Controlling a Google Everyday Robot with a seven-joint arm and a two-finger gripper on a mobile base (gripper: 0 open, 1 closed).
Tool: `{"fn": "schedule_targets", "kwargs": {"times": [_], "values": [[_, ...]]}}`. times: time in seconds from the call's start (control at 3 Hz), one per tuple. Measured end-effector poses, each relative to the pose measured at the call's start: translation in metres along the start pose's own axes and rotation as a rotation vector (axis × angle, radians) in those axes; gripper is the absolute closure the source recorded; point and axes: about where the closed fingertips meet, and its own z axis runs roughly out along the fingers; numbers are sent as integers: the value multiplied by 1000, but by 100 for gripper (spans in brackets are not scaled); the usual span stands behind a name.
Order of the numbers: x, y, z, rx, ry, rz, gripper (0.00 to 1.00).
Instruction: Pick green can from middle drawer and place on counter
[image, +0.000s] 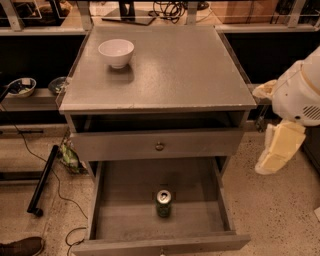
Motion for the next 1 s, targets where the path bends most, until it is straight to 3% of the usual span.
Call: {"fn": "schedule_targets", "kwargs": {"times": [0.67,1.0], "values": [[8,12,61,-84,-76,30,0],[8,12,62,-84,-76,30,0]]}}
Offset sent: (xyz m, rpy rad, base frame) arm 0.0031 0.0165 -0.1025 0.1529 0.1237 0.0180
